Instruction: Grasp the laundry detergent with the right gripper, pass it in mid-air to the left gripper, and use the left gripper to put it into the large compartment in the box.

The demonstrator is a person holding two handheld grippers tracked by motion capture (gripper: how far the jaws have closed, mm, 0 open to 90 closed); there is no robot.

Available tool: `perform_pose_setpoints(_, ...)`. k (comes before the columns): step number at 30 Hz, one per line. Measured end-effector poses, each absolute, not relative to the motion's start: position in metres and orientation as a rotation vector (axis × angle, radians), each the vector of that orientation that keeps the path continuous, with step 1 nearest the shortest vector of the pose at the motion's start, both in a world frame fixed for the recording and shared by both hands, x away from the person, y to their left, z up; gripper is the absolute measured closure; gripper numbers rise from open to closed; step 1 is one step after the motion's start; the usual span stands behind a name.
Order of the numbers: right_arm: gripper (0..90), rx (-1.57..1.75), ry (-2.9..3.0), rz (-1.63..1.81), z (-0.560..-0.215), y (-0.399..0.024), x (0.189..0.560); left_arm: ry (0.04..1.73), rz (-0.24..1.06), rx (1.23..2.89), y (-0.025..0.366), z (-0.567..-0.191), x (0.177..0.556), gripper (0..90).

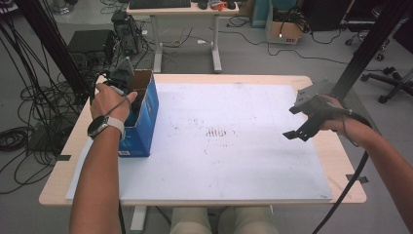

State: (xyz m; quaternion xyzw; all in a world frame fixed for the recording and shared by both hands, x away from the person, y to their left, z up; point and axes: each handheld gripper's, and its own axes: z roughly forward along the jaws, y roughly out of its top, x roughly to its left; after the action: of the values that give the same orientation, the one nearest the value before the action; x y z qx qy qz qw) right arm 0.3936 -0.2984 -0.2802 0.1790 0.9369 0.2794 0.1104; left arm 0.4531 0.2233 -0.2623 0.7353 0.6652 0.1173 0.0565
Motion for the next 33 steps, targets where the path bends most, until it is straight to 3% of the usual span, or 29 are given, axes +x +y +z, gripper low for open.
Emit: perform_pose_setpoints(33, 5.4, 0.550, 2.763, 0.806, -0.2812, -0.2992, 0.3918, 2.007, 0.380, 2.222, 0.2230, -0.2634, 0.4533, 37.4)
